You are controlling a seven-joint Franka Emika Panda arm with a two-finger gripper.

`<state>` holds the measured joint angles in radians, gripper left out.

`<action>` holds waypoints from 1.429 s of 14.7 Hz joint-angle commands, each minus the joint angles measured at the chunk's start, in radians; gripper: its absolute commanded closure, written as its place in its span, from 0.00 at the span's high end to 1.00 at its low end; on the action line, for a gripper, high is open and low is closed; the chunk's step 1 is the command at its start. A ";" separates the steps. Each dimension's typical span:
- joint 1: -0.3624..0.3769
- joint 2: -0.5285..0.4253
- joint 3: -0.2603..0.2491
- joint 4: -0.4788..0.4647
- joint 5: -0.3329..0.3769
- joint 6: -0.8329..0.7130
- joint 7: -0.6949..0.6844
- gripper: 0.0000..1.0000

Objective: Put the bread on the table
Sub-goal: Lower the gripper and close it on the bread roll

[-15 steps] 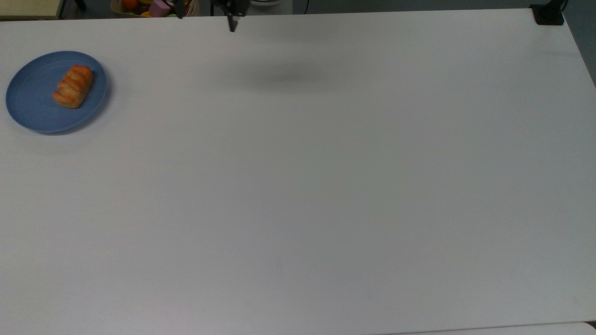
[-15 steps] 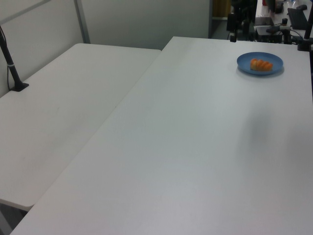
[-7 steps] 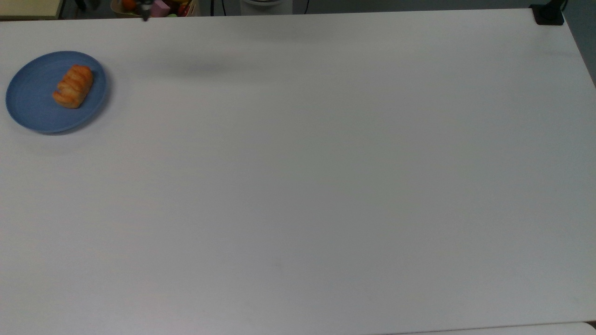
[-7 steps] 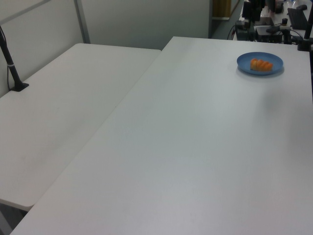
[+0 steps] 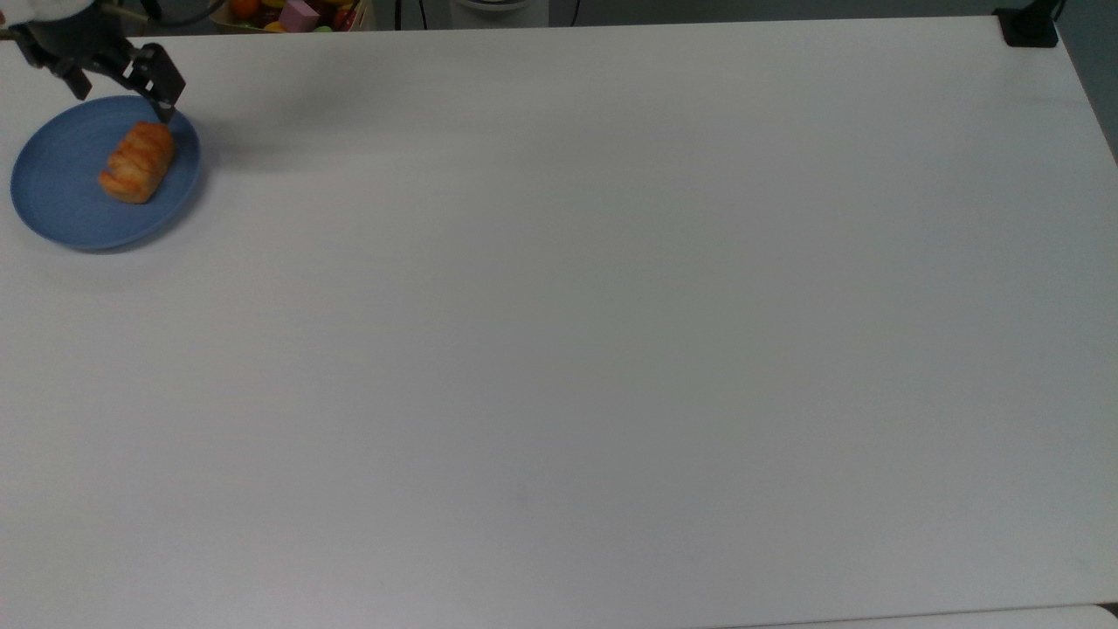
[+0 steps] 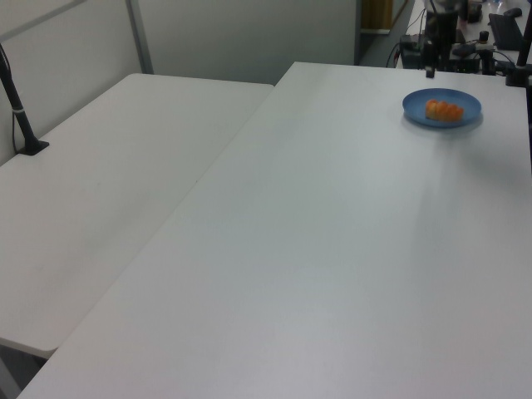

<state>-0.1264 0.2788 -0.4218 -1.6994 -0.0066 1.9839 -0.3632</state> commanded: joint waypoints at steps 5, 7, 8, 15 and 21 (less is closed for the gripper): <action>-0.018 0.055 -0.066 -0.131 0.043 0.162 -0.125 1.00; -0.019 0.065 -0.066 -0.137 0.074 0.191 -0.125 1.00; -0.019 0.071 -0.066 -0.158 0.076 0.225 -0.123 1.00; -0.019 0.097 -0.060 -0.207 0.099 0.335 -0.129 0.46; -0.019 0.082 -0.064 -0.198 0.096 0.319 -0.198 0.00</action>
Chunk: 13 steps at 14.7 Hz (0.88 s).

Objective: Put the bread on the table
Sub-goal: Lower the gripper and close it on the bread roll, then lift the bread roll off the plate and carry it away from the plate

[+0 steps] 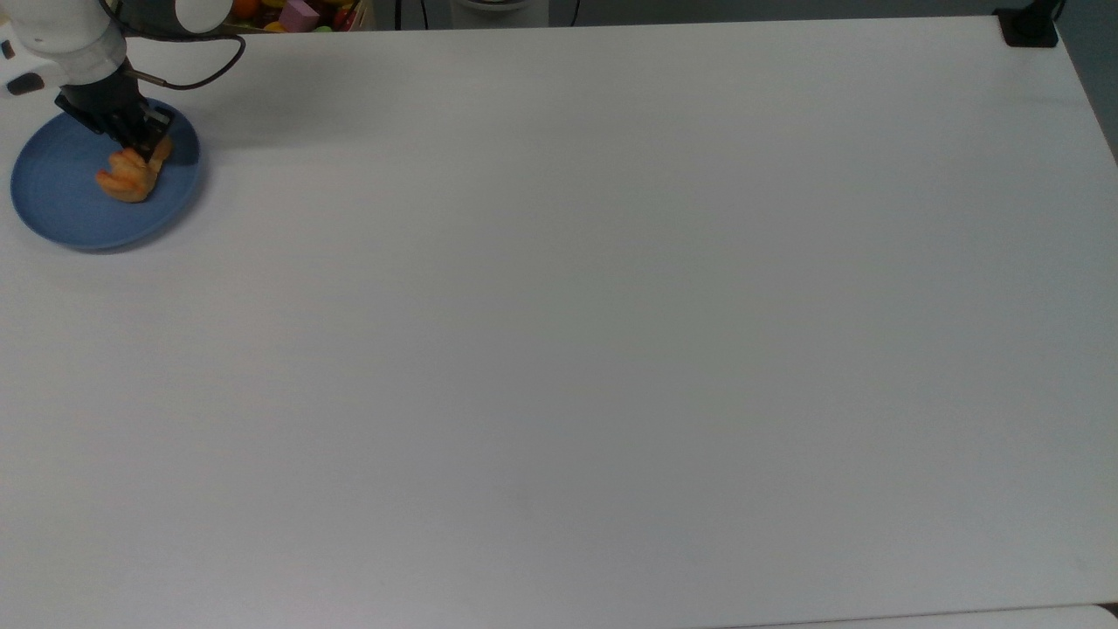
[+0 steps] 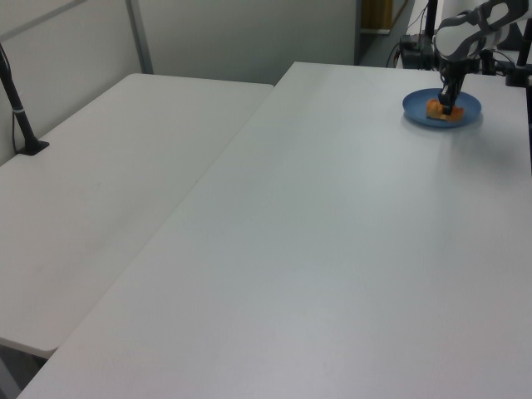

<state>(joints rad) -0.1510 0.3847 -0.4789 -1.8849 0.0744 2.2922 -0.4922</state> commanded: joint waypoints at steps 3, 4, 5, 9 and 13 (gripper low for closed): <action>0.005 -0.073 -0.010 -0.008 0.010 0.007 -0.075 0.00; 0.008 -0.090 -0.012 -0.008 0.008 -0.002 -0.074 0.00; 0.014 -0.108 -0.012 -0.007 0.005 -0.031 -0.072 0.00; 0.060 -0.228 -0.012 0.016 0.004 -0.176 -0.057 0.00; 0.169 -0.349 0.016 0.047 -0.057 -0.347 0.149 0.00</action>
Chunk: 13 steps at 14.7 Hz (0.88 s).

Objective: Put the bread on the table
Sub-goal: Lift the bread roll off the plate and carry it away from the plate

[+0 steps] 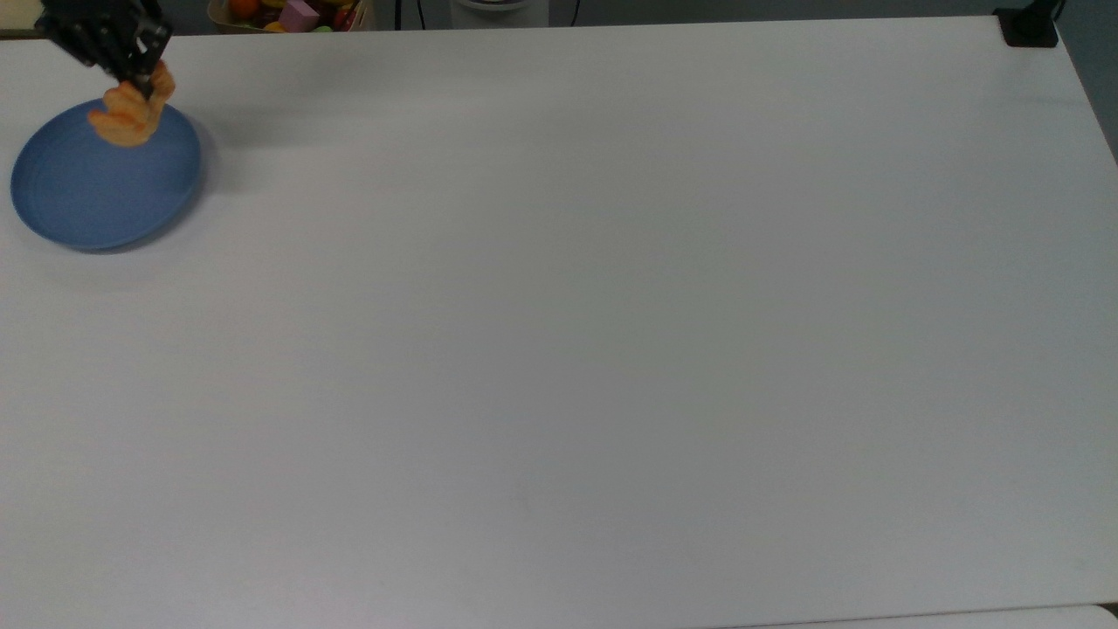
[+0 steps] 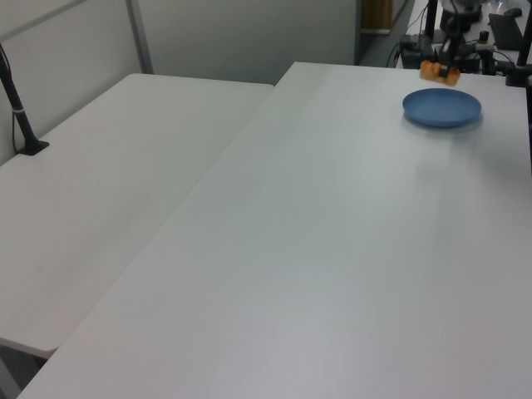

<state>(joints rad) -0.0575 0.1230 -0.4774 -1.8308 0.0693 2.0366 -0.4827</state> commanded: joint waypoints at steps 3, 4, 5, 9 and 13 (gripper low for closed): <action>0.088 -0.124 0.167 0.037 -0.066 -0.223 0.287 0.00; 0.088 -0.132 0.218 0.041 -0.066 -0.254 0.323 0.00; 0.088 -0.132 0.250 0.041 -0.066 -0.268 0.340 0.00; 0.088 -0.132 0.341 0.009 -0.086 -0.282 0.397 0.00; 0.090 -0.131 0.402 -0.076 -0.089 -0.257 0.400 0.00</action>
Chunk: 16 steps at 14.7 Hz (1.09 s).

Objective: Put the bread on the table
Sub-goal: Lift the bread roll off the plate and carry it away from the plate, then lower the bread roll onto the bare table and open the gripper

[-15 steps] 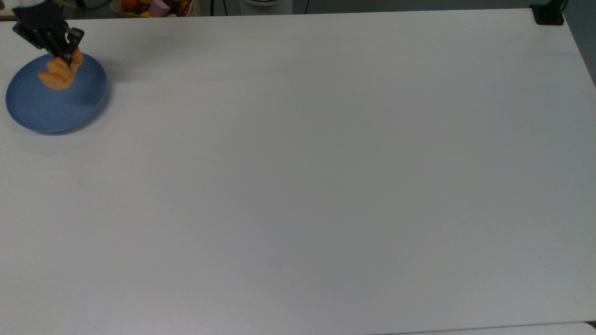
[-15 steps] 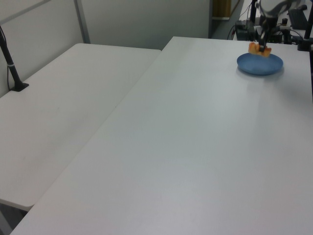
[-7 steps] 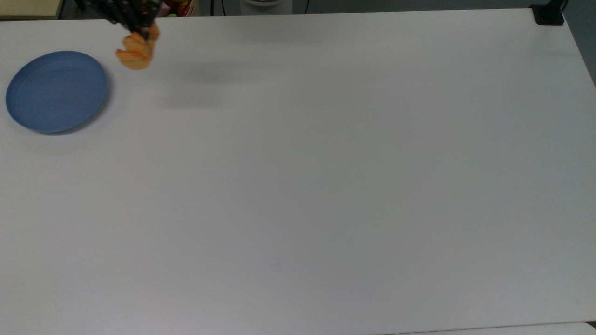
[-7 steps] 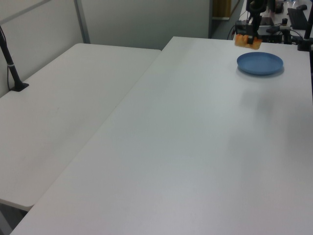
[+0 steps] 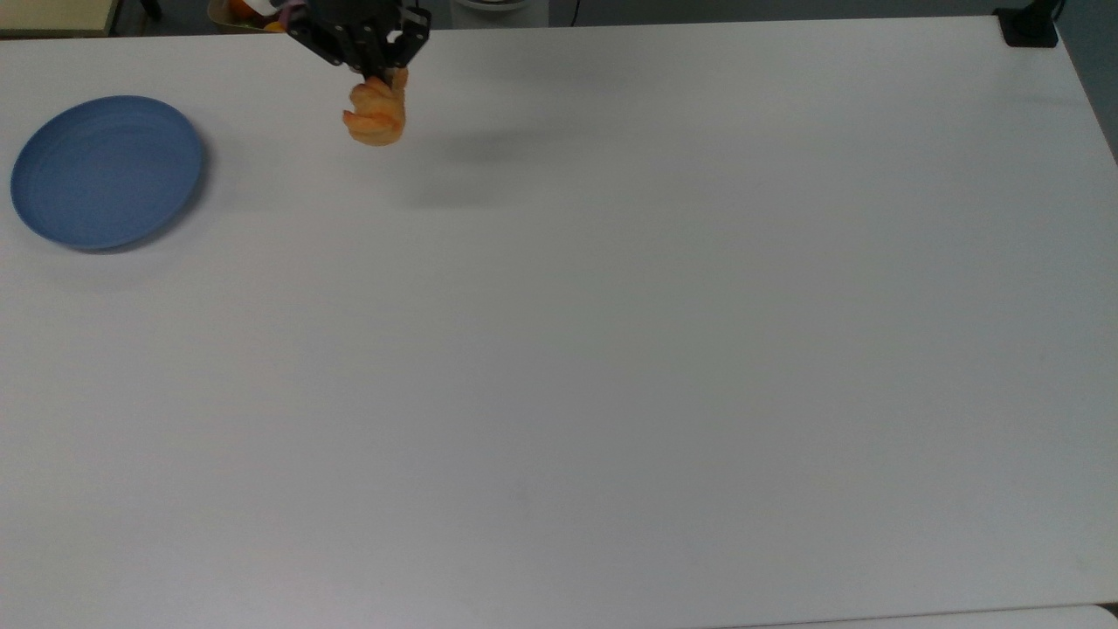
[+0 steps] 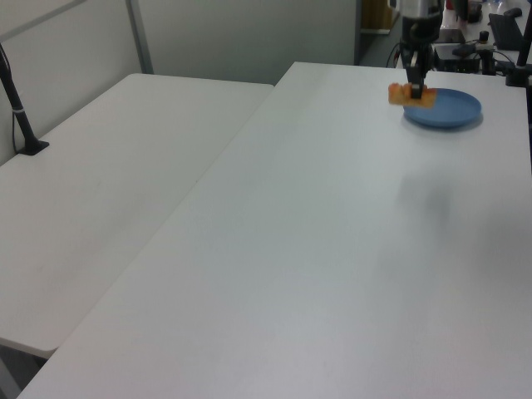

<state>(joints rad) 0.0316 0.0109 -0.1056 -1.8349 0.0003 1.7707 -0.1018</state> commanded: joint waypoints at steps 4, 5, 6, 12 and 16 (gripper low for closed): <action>0.004 -0.014 0.081 -0.199 -0.049 0.142 0.048 0.00; 0.022 -0.009 0.086 -0.239 -0.060 0.189 0.065 0.00; 0.025 -0.006 0.086 -0.268 -0.066 0.214 0.068 0.00; 0.048 0.078 0.099 -0.346 -0.135 0.337 0.204 0.00; 0.059 0.126 0.099 -0.348 -0.155 0.355 0.232 0.43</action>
<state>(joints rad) 0.0739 0.1220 -0.0020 -2.1659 -0.1162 2.0837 0.0915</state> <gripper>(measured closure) 0.877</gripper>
